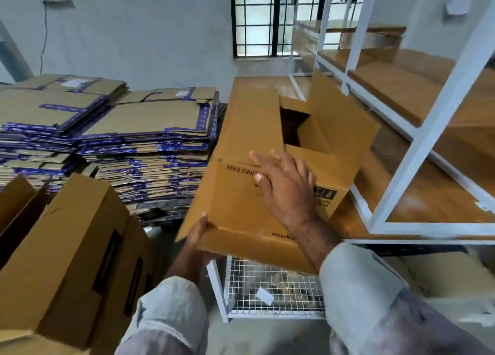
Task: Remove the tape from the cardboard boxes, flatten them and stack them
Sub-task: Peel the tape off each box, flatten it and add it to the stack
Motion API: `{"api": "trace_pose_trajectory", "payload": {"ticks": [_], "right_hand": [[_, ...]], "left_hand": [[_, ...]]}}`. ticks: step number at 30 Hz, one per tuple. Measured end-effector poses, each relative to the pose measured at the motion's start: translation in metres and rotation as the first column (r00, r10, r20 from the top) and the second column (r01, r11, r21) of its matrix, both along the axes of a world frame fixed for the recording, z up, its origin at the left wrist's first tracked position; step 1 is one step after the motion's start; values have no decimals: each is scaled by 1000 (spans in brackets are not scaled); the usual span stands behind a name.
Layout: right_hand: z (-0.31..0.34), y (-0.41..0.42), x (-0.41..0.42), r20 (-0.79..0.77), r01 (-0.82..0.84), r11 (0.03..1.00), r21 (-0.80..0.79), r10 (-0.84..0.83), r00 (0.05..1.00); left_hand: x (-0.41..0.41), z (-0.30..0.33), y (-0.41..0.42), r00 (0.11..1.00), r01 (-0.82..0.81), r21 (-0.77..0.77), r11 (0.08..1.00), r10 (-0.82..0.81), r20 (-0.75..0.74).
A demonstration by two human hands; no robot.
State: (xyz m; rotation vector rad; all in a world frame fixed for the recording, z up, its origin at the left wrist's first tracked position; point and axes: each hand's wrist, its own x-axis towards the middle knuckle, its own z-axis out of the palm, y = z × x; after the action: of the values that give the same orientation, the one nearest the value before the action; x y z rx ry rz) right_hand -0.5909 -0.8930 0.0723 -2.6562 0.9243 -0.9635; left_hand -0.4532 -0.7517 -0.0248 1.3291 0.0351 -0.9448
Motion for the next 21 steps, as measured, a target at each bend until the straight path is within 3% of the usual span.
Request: {"api": "trace_pose_trajectory", "payload": {"ticks": [1, 4, 6, 12, 15, 17, 19, 21], "right_hand": [[-9, -2, 0, -47, -26, 1000, 16, 27, 999], [-43, -2, -4, -192, -82, 997, -11, 78, 978], [-55, -1, -6, -222, -78, 994, -74, 59, 973], [-53, -2, -2, -218, -69, 996, -50, 56, 974], [-56, -4, -4, -207, -77, 995, -58, 64, 976], [-56, -4, -5, -206, -96, 994, -55, 83, 975], [-55, -6, -7, -217, -130, 991, -37, 119, 969], [-54, -8, -10, -227, -157, 987, -21, 148, 963]], "left_hand": [[0, -13, 3, 995, 82, 88, 993, -87, 56], [-4, -31, 2, 975, 120, 310, 943, -171, 141], [-5, -33, 0, 965, 151, 338, 929, -212, 151], [14, -53, -6, 934, 174, 360, 917, -270, 235], [26, -59, -12, 886, 162, 512, 843, -353, 300], [25, -33, -15, 794, 25, 644, 765, -407, 452], [22, 1, -22, 713, -177, 528, 830, -262, 651], [20, 36, -32, 636, -294, 238, 926, 4, 771]]}}
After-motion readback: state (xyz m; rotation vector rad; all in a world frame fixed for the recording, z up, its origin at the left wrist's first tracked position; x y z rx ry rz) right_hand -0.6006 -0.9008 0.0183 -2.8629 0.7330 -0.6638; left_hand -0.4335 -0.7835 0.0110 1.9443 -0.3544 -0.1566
